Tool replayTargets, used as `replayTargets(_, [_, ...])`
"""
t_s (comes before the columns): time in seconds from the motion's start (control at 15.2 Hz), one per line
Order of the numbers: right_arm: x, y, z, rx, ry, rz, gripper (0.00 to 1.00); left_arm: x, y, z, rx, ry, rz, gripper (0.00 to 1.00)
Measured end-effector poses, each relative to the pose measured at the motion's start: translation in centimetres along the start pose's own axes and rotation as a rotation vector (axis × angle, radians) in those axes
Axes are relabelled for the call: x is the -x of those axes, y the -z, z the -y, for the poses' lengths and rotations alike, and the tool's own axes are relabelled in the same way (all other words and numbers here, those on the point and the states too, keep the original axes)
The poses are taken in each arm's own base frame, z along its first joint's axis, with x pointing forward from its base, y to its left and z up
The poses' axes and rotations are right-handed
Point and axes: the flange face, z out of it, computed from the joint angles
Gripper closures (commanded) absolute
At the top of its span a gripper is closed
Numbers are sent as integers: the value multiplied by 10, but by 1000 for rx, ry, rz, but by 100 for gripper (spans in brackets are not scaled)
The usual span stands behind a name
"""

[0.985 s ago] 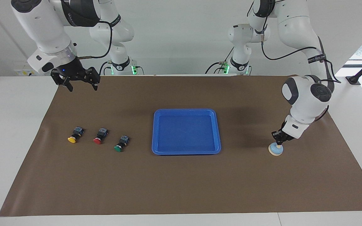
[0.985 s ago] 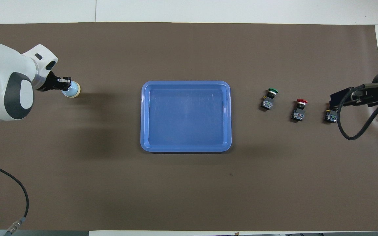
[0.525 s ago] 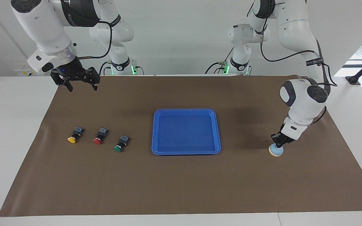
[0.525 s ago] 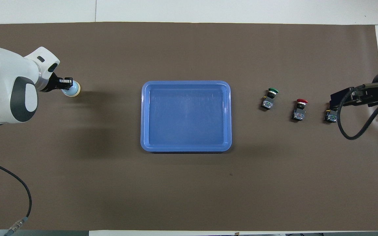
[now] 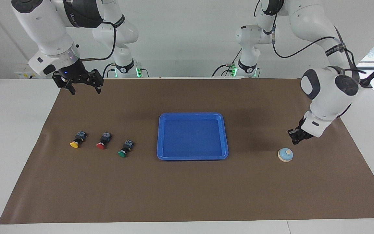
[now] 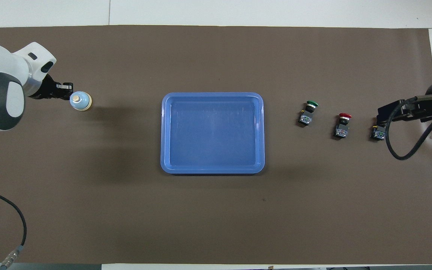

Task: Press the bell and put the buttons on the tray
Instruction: 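Lift the left gripper off the bell and draw it back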

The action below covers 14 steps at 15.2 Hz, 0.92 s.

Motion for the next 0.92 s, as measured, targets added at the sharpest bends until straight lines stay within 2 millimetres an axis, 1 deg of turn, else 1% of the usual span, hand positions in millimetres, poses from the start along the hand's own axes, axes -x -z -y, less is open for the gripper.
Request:
replayTargets(0.13, [0, 0, 0, 0, 0, 0, 0, 17, 47, -3, 2, -6, -3, 0])
replayTargets(0.26, [0, 0, 0, 0, 0, 0, 0, 36, 86, -6, 3, -11, -9, 0])
replayTargets(0.33, [0, 0, 0, 0, 0, 0, 0, 47, 104, -6, 4, -12, -7, 0])
replayTargets(0.46, [0, 0, 0, 0, 0, 0, 0, 68, 131, -5, 4, -11, 8, 0])
replayTargets(0.59, [0, 1, 0, 0, 0, -1, 0, 84, 148, -5, 3, -12, 27, 0])
replayTargets(0.66, [1, 2, -1, 0, -1, -4, 0, 89, 151, -5, 3, -13, 36, 0])
replayTargets(0.79, [3, 6, -1, 0, -3, -11, 0, 94, 151, -5, 3, -14, 52, 0])
replayTargets(0.92, [5, 8, -1, 0, -3, -16, 0, 96, 146, -6, 2, -15, 78, 0])
